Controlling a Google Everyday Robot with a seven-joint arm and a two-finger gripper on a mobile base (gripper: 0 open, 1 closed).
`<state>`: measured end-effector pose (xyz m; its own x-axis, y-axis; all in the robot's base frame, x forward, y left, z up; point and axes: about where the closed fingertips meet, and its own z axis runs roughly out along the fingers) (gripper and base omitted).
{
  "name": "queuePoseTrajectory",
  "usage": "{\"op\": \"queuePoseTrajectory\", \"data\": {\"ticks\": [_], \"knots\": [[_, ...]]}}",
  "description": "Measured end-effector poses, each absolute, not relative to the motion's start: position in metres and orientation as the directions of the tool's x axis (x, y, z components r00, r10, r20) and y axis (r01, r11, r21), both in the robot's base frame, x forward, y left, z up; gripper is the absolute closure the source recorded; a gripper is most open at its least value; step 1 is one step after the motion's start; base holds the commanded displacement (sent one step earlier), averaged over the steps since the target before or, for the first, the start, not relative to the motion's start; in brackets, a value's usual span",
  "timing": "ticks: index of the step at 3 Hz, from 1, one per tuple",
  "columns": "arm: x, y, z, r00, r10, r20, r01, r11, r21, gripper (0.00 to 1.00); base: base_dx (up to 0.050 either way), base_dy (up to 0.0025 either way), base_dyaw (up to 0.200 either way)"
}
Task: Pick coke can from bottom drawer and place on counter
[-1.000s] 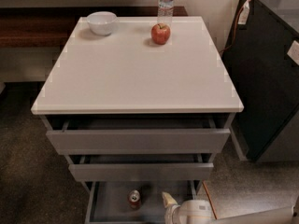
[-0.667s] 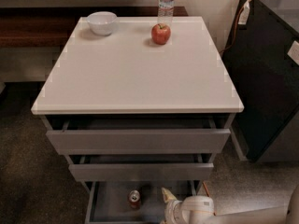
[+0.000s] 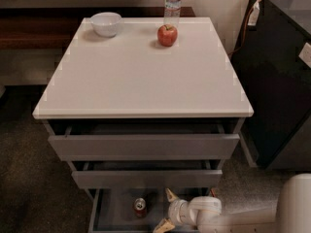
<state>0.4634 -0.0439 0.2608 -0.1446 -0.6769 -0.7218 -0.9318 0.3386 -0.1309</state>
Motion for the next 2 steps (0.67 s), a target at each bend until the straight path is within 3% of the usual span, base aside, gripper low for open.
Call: {"op": "queuePoseTrajectory", "data": {"ticks": [2], "knots": [[0.478, -0.014, 0.248, -0.229, -0.598, -0.768, -0.889, 0.449, -0.085, 0.0, 0.0, 0.0, 0.0]]}}
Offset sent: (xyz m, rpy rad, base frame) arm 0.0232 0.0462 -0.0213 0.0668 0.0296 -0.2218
